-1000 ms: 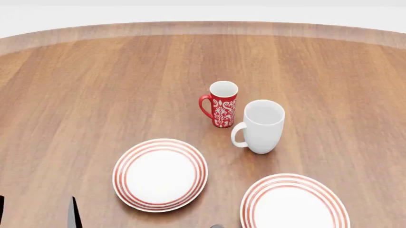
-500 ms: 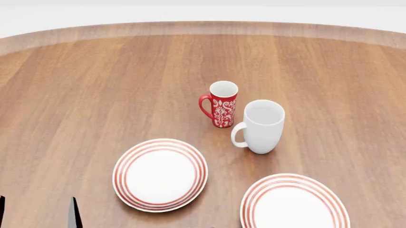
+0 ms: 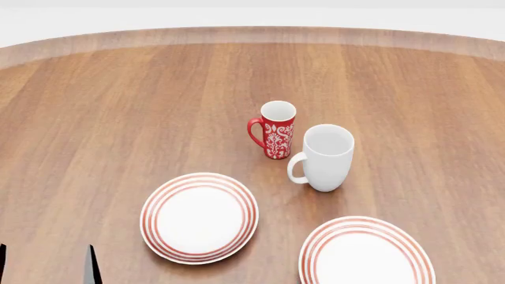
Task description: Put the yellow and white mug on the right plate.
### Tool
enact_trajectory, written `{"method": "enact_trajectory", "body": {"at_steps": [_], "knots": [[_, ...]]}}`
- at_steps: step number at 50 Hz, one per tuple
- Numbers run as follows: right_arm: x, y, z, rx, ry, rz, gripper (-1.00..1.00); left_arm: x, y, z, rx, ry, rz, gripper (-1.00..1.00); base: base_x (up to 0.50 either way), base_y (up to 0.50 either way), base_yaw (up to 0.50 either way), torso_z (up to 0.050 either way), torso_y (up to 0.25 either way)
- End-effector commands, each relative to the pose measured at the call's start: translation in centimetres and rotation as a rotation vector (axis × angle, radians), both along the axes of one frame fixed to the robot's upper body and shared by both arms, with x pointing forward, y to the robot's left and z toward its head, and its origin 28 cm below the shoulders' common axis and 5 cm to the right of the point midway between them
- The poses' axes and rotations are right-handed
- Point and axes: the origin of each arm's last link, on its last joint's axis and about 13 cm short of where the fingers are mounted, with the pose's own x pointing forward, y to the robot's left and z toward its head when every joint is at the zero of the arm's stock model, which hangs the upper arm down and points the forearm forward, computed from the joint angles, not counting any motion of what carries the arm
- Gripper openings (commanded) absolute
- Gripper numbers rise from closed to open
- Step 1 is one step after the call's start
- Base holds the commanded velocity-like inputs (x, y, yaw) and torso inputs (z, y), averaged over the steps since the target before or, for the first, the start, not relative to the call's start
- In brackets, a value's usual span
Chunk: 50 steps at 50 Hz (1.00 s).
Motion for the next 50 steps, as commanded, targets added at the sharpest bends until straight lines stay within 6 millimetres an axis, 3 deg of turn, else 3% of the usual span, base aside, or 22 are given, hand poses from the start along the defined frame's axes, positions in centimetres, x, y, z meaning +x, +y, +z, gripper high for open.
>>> {"method": "enact_trajectory", "body": {"at_steps": [1,16,22,37,43,50], "knots": [[0.0,0.4,-0.2,0.024,0.0,0.001,-1.0,0.2,0.1,0.2,-0.002,-0.001,0.004,1.0,0.0,0.0,0.0,0.0,0.0],[0.6,-0.1,0.1,0.001,-0.037,-0.026,-1.0,0.1,0.0,0.0,0.001,0.002,0.0,1.0,0.0,0.0,0.0,0.0,0.0],[1.6,-0.1,1.2,0.008,-0.094,-0.055,-1.0,0.1,0.0,0.0,0.003,0.003,-0.001,1.0,0.0,0.0,0.0,0.0,0.0],[5.4,-1.9,7.1,0.033,-0.229,-0.149,-1.0,0.1,0.0,0.1,0.005,0.001,-0.004,1.0,0.0,0.0,0.0,0.0,0.001],[5.8,-4.1,9.7,0.016,-0.264,-0.161,-1.0,0.1,0.0,0.1,0.006,0.003,-0.002,1.0,0.0,0.0,0.0,0.0,0.0],[6.5,-8.3,13.1,-0.014,-0.338,-0.29,-1.0,0.2,0.0,0.1,0.005,0.006,0.001,1.0,0.0,0.0,0.0,0.0,0.0]]}}
